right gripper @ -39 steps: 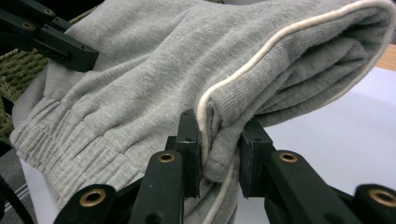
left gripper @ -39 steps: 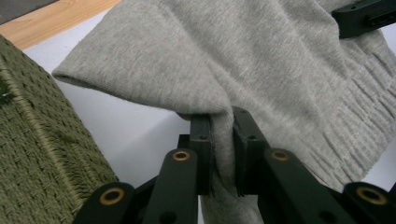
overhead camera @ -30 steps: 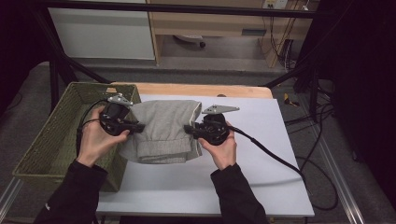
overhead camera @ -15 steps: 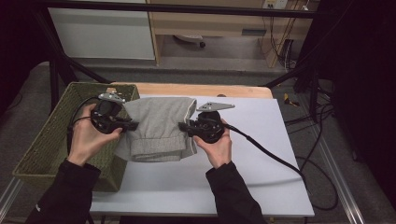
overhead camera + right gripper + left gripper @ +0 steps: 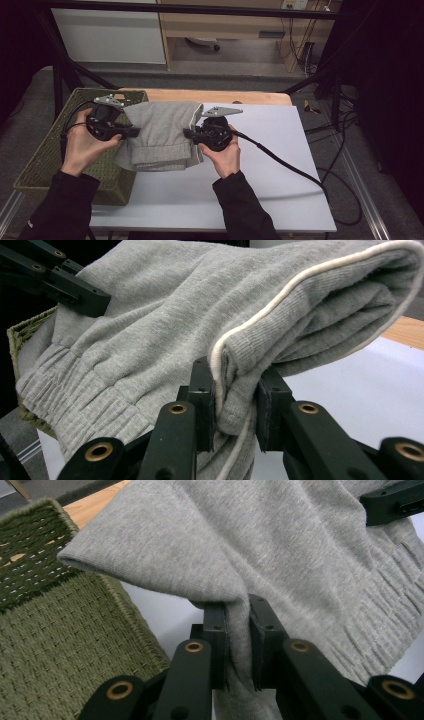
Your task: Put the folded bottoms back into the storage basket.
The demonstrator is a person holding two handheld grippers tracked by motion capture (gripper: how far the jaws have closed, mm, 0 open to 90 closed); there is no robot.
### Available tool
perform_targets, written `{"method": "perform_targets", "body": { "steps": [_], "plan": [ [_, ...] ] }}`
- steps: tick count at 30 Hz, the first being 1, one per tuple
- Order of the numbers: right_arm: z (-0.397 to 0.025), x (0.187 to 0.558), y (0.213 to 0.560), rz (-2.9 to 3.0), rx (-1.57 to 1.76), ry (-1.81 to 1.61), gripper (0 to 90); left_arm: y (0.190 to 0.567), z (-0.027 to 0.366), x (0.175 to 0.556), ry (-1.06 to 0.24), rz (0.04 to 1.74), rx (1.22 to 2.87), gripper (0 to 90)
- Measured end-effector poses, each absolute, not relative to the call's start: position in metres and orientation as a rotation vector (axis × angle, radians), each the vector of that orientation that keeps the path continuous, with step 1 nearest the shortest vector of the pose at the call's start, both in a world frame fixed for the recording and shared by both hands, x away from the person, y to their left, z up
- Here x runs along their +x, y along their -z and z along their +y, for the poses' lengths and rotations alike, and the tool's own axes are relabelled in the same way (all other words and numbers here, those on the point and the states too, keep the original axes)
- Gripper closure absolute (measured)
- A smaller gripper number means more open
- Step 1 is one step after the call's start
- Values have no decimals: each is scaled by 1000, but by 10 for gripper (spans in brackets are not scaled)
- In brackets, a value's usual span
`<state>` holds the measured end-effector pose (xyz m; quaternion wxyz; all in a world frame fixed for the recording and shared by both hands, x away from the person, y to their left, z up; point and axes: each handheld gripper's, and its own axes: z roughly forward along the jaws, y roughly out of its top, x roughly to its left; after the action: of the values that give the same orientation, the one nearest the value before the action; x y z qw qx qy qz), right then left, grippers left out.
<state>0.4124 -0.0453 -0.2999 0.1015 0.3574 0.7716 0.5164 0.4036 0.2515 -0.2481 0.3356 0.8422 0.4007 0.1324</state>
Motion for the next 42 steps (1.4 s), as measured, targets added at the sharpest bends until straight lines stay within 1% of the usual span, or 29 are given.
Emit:
{"method": "perform_targets", "body": {
  "steps": [26,42],
  "plan": [
    [-11,415,287,2283,1015,-1554,739,234,284,399,-390,1064,2193,803],
    [16,416,281,2282,988,-1568,739,227,311,396,-419,1095,2171,803]
  ]
}}
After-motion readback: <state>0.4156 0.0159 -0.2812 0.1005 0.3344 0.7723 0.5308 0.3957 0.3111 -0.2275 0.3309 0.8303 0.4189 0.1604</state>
